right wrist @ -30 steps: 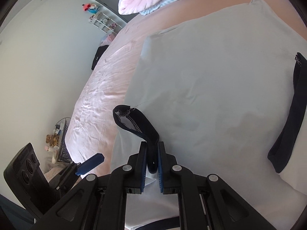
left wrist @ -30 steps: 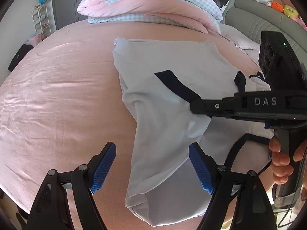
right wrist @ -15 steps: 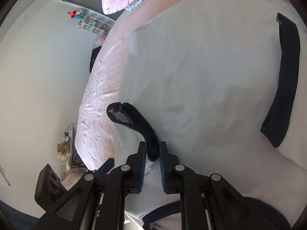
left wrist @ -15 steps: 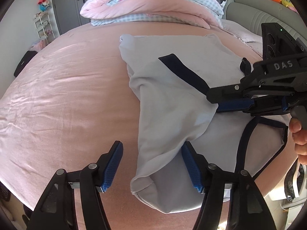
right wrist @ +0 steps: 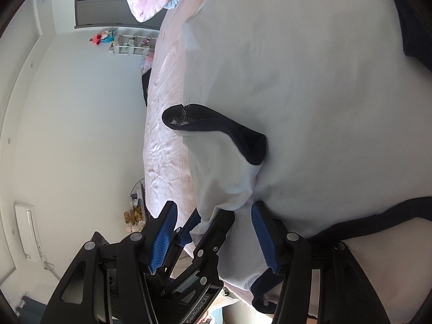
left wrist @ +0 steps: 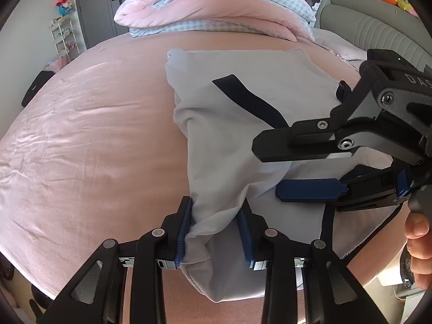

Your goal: Fold clothes

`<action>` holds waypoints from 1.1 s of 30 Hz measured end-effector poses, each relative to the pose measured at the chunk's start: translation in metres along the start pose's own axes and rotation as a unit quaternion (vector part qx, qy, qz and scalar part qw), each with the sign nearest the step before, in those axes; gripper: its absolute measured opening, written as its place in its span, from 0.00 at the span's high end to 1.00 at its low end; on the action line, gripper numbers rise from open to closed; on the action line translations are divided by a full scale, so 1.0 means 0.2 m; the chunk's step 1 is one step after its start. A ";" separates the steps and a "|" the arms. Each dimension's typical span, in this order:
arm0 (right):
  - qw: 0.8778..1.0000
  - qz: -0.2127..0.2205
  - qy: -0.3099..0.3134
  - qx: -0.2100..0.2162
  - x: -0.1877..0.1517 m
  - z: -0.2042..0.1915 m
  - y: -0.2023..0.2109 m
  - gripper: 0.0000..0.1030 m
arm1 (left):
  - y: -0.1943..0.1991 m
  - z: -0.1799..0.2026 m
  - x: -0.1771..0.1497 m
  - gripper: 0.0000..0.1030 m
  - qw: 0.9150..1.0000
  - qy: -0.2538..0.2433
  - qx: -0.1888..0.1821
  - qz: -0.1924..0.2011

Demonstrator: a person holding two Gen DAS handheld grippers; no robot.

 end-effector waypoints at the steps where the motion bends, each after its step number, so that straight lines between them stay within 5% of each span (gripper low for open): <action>1: 1.000 0.001 0.002 -0.001 0.01 0.00 -0.01 0.45 | 0.00 0.00 0.00 0.72 1.000 0.002 -0.002 -0.001; 17: 0.999 0.002 -0.021 0.048 0.09 -0.14 -0.04 0.43 | 0.10 0.07 0.03 0.73 1.000 0.022 -0.020 0.004; 23: 1.000 -0.004 -0.023 -0.015 0.08 -0.10 -0.11 0.43 | 0.12 0.08 0.03 0.73 0.997 0.057 -0.048 -0.005; 28: 0.998 0.001 -0.062 0.002 0.10 -0.03 -0.13 0.43 | 0.14 0.08 0.03 0.73 0.995 0.073 -0.060 -0.007; 33: 0.998 -0.010 -0.063 0.006 0.10 -0.01 -0.16 0.59 | 0.16 0.08 0.03 0.73 0.993 0.089 -0.075 -0.009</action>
Point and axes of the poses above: each gripper's, at about its wrist camera, not at the fingertips, and y roughly against the way its jaws point, z to its right, x to its top, the point moved 6 cm from there along -y, roughly the way its jaws point, and after that the axes turned 9 degrees about y, right-handed, at the moved point
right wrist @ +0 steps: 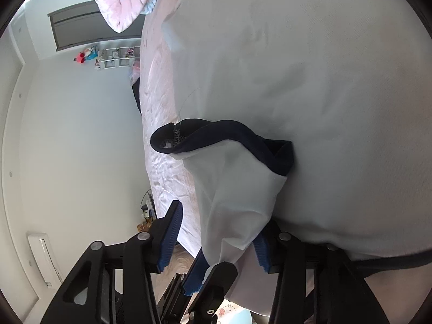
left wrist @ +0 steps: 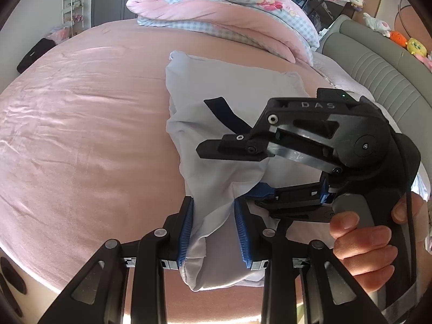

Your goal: Fold clothes

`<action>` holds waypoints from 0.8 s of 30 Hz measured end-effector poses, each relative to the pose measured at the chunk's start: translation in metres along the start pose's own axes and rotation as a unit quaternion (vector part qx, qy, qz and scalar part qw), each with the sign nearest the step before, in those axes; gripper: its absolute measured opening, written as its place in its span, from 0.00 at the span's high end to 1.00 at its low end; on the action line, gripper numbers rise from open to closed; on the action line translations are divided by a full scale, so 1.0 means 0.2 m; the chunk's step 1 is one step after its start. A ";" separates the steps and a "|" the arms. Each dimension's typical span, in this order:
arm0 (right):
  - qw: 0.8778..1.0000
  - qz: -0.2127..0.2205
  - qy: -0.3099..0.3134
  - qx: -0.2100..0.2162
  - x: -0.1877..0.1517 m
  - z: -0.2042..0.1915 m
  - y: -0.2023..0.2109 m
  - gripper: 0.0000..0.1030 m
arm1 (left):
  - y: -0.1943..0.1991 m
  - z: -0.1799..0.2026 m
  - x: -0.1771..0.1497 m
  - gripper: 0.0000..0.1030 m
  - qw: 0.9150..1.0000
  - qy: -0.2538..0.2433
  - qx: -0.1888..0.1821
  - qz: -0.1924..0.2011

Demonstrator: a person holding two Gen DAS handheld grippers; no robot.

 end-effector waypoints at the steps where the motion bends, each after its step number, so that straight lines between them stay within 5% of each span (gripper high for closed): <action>1: 1.000 -0.002 0.000 0.001 0.00 0.00 -0.01 0.63 | 0.01 -0.01 0.00 0.73 1.000 0.004 -0.006 0.000; 10: 1.000 -0.021 -0.001 0.015 0.00 0.03 -0.05 0.92 | 0.03 -0.02 -0.03 0.73 1.000 -0.005 0.002 -0.003; 18: 0.997 -0.015 0.081 -0.012 -0.01 -0.14 -0.02 0.94 | 0.00 -0.05 -0.06 0.57 0.999 -0.022 0.030 -0.012; 24: 0.992 -0.011 0.123 -0.012 -0.04 -0.23 -0.02 0.94 | -0.05 -0.06 -0.06 0.51 0.995 -0.048 0.087 -0.001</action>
Point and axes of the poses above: each gripper's, at about its wrist camera, not at the fingertips, and y roughly against the way its jaws point, z to its right, x to its top, the point moved 6 cm from there along -y, roughly the way its jaws point, and after that the axes turned 9 degrees about y, right-handed, at the moved point
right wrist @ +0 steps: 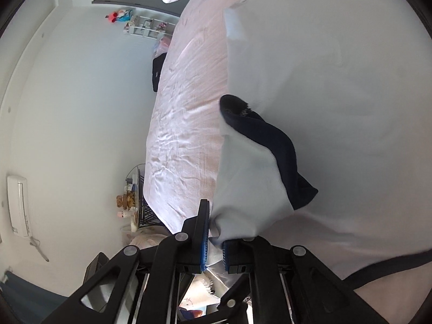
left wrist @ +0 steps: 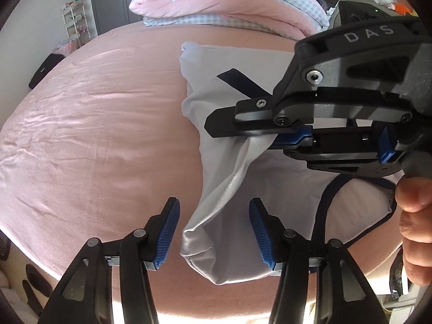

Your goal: Fold clothes

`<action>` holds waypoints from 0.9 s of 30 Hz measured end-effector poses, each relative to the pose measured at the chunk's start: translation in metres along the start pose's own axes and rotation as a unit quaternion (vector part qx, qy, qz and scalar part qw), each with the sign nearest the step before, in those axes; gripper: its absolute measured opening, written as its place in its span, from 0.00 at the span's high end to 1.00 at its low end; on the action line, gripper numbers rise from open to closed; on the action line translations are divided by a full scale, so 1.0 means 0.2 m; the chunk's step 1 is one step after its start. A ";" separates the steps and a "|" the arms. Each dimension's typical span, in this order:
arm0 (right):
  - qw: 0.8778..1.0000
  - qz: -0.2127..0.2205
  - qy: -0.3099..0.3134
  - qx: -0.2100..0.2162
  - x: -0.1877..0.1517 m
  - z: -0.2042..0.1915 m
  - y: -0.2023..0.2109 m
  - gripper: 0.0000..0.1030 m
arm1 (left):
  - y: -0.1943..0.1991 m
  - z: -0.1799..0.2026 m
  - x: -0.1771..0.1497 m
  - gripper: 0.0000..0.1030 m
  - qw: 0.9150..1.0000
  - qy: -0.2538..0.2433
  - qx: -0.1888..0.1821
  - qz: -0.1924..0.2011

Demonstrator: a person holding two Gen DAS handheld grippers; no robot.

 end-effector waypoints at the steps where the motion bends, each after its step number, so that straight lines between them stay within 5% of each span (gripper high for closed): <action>1: 1.000 0.001 0.006 0.000 0.00 -0.01 0.00 0.94 | -0.01 0.00 0.01 0.51 1.000 0.000 0.003 0.004; 4: 1.000 0.004 0.023 -0.001 0.00 -0.05 0.00 0.94 | -0.02 -0.03 0.05 0.51 0.999 0.001 0.040 0.024; 8: 0.998 0.017 0.048 -0.025 -0.01 -0.06 0.04 0.94 | 0.03 -0.04 0.12 0.51 0.997 0.015 0.043 0.064; 17: 0.999 0.029 0.040 -0.012 -0.01 -0.06 0.09 0.94 | -0.04 -0.04 0.12 0.53 0.998 0.000 0.034 0.053; 23: 0.999 0.029 0.021 0.006 -0.04 -0.03 0.11 0.95 | -0.09 -0.05 0.15 0.90 0.998 0.022 0.010 0.060; 27: 1.000 0.019 0.024 -0.005 -0.07 -0.01 0.10 0.95 | -0.10 -0.02 0.14 0.91 0.998 0.006 0.012 0.067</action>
Point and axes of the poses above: each gripper's, at about its wrist camera, not at the fingertips, and y roughly against the way its jaws point, z to its right, x to its top, the point moved 6 cm from there along -y, roughly the way its jaws point, and after that the axes turned 9 degrees about y, right-handed, at the moved point
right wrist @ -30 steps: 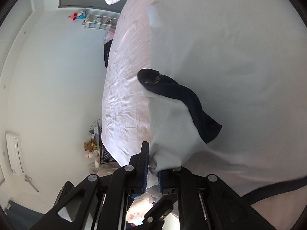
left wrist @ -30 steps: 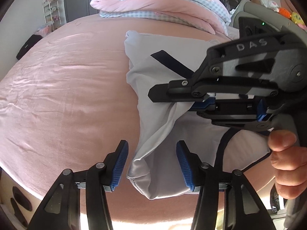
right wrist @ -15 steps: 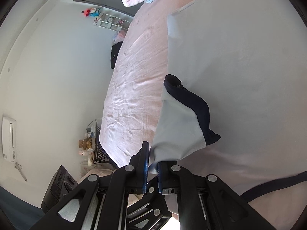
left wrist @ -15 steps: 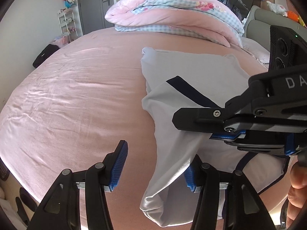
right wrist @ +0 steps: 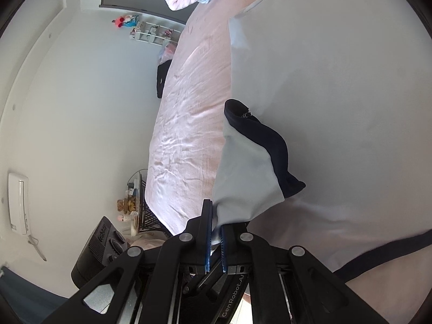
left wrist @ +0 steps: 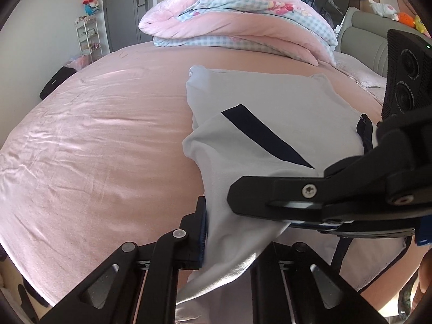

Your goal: Fold clothes

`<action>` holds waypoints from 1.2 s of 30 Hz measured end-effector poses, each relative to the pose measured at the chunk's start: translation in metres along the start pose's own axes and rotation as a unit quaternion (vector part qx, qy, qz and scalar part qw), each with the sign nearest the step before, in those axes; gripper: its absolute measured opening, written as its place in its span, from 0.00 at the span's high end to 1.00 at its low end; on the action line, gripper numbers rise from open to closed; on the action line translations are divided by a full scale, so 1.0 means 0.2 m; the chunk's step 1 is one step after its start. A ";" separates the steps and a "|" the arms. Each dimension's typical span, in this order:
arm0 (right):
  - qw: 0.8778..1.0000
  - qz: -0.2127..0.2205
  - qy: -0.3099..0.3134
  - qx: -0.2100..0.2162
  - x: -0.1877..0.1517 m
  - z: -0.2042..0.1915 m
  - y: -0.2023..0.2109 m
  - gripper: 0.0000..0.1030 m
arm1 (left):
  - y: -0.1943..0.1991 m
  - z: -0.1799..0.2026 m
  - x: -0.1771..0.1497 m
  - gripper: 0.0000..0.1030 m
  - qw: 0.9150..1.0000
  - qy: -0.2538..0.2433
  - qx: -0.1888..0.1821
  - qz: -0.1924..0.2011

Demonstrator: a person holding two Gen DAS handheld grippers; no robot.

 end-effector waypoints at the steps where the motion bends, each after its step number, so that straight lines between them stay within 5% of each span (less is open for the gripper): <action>1: 1.000 -0.004 -0.002 -0.001 -0.01 0.01 -0.01 0.95 | 0.00 0.00 0.00 0.91 1.000 -0.001 0.000 0.000; 8: 0.999 -0.007 -0.037 -0.006 0.00 0.09 -0.03 0.84 | 0.00 -0.04 0.01 0.91 0.999 0.035 -0.024 -0.013; 12: 0.998 -0.001 -0.059 -0.006 0.01 0.13 -0.04 0.61 | 0.02 -0.05 0.03 0.92 0.998 0.050 -0.035 -0.010; 19: 0.996 0.026 -0.091 -0.004 0.03 0.17 -0.04 0.60 | 0.05 0.00 0.03 0.92 0.999 0.020 -0.030 -0.001; 36: 0.992 0.039 -0.123 0.003 0.11 0.20 -0.11 0.59 | 0.02 0.00 0.04 0.92 0.997 0.053 -0.033 -0.039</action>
Point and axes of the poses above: each gripper's, at about its wrist camera, not at the fingertips, and y roughly against the way its jaws point, z to its right, x to its top, the point moved 6 cm from there along -y, roughly the way its jaws point, and after that the axes turned 9 degrees about y, right-handed, at the moved point
